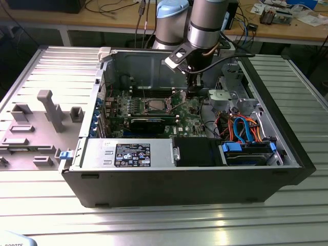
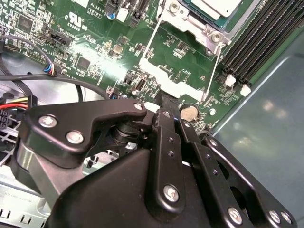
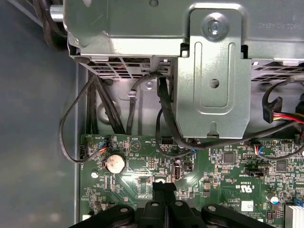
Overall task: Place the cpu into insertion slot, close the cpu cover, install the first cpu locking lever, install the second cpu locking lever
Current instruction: 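Close the cpu cover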
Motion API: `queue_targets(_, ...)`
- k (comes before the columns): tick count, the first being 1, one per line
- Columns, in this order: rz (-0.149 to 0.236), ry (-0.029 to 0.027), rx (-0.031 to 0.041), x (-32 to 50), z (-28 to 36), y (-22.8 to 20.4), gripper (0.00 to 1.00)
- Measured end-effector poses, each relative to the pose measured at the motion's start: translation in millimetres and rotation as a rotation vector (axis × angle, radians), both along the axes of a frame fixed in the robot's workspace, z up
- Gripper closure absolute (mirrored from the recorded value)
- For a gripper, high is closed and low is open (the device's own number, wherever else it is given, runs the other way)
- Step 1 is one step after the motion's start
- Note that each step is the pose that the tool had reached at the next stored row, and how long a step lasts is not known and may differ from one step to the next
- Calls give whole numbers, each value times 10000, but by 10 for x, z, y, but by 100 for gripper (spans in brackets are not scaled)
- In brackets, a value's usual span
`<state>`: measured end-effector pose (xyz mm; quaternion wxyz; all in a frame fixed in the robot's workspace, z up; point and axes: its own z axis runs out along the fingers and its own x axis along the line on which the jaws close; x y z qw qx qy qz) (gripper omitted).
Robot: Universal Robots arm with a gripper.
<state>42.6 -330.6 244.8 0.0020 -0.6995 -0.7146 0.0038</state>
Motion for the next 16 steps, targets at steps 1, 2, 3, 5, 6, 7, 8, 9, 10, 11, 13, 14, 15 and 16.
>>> queue_targets(1,0,0,1,-8,0,0,89)
queue_targets(2,0,2,0,-12,1,0,89)
queue_targets(3,0,3,2,-15,3,1,89)
queue_targets(5,0,3,2,-24,6,1,89)
queue_targets(6,0,4,1,-33,9,0,89)
queue_targets(7,1,4,1,-49,13,0,89)
queue_targets(8,0,4,0,-66,15,0,89)
queue_targets(9,0,4,-1,-76,15,-1,89)
queue_targets(10,1,4,-1,-82,15,0,89)
queue_targets(11,0,4,0,-94,14,0,89)
queue_targets(13,0,4,0,-119,14,0,89)
queue_targets(14,0,4,1,-126,14,0,89)
queue_targets(15,0,4,0,-133,15,0,89)
queue_targets(16,0,4,0,-152,16,0,89)
